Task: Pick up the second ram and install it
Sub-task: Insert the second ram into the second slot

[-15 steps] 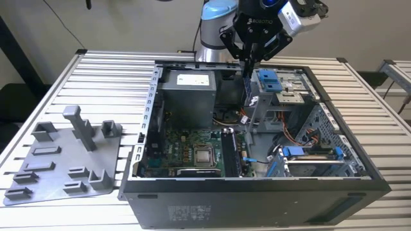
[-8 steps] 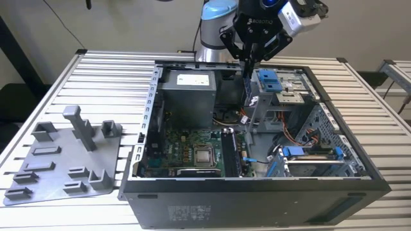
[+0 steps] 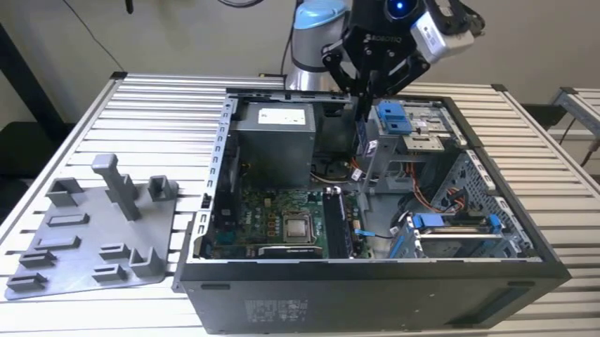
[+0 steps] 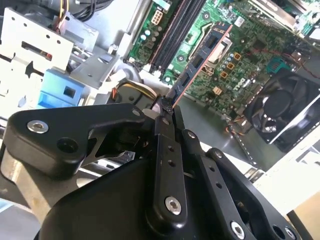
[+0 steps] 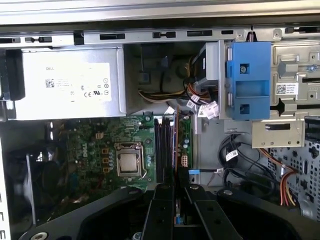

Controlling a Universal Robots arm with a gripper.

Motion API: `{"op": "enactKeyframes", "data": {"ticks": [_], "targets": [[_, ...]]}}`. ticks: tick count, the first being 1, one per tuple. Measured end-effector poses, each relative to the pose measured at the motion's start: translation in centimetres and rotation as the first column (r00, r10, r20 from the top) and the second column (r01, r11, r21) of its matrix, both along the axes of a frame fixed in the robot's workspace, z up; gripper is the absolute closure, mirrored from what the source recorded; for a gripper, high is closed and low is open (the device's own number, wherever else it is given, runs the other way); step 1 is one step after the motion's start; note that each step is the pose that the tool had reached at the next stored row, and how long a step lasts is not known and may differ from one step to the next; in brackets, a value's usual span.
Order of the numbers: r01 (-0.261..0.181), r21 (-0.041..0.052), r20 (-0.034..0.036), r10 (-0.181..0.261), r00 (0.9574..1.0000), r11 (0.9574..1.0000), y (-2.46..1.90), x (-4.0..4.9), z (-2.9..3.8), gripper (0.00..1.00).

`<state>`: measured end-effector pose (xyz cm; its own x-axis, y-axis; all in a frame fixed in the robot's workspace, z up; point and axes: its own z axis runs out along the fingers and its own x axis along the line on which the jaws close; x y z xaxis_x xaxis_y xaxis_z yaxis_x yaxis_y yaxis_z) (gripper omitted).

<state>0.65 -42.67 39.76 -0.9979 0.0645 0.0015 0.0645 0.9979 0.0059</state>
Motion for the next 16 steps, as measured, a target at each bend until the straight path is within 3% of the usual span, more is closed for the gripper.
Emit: {"op": "enactKeyframes", "data": {"ticks": [2, 5, 6, 12, 16], "targets": [[0.0, 0.0104, -0.0026, 0.0, 1.0, 0.9999, -0.35, 0.05, -0.12, 0.86], [0.0, 0.0398, -0.0027, 0.0, 1.0, 0.9992, -0.61, 0.07, -0.27, 0.86], [0.0, 0.0458, -0.0027, 0.0, 1.0, 0.999, -0.65, 0.07, -0.35, 0.86], [0.004, 0.0471, -0.0016, -0.003, 1.0, 0.9989, -0.68, 0.08, -1.18, 0.86], [0.005, 0.0469, 0.0072, -0.005, 1.0, 0.9989, -0.8, 0.07, -1.83, 0.86]]}}
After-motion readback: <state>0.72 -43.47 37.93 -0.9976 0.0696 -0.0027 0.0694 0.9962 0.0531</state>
